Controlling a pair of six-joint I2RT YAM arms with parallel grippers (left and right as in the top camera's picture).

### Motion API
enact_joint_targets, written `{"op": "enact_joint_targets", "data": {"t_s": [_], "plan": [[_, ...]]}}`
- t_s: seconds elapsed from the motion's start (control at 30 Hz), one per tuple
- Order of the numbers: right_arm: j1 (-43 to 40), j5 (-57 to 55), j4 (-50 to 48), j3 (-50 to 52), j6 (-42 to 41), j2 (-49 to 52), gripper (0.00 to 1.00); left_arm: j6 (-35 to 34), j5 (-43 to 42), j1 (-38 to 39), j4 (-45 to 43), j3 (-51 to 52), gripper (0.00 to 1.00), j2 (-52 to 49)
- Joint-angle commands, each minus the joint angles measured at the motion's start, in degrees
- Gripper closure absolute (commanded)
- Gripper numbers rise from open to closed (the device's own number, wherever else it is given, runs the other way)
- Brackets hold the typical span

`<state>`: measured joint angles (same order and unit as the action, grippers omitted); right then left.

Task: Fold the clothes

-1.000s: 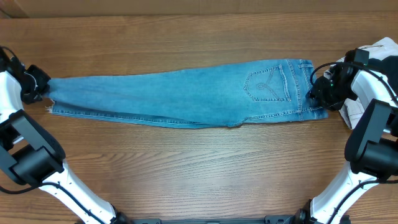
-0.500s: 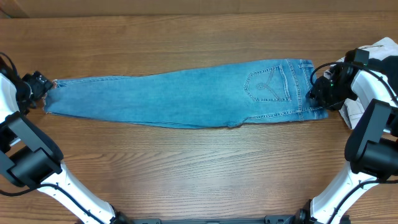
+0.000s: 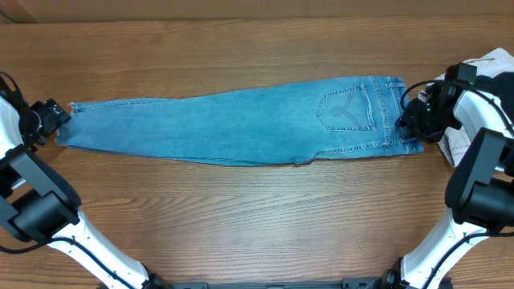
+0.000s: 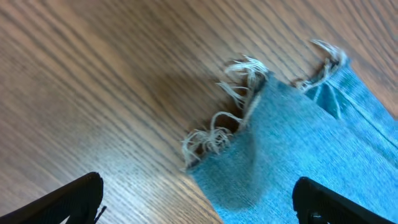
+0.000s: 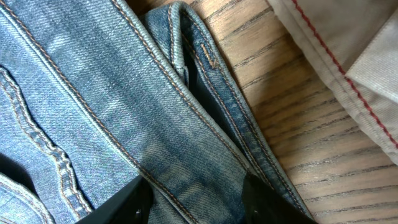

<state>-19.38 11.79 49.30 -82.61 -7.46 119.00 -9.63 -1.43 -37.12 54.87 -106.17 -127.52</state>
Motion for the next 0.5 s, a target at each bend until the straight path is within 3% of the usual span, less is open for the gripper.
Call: {"op": "enact_joint_targets", "data": {"t_s": [0.0,0.13,0.47], "plan": [[-0.11,-2.29,0.17,1.29,0.24,4.15,0.49,3.98,-4.48,0.13,-1.29,2.78,0.00,1.25],[-0.11,-2.29,0.04,1.29,0.24,4.15,0.49,8.04,-11.82,0.35,-4.85,6.80,0.00,1.25],[-0.13,-2.29,0.28,1.29,0.24,4.15,0.49,10.56,-14.82,2.21,-11.89,15.13,0.03,1.25]]}}
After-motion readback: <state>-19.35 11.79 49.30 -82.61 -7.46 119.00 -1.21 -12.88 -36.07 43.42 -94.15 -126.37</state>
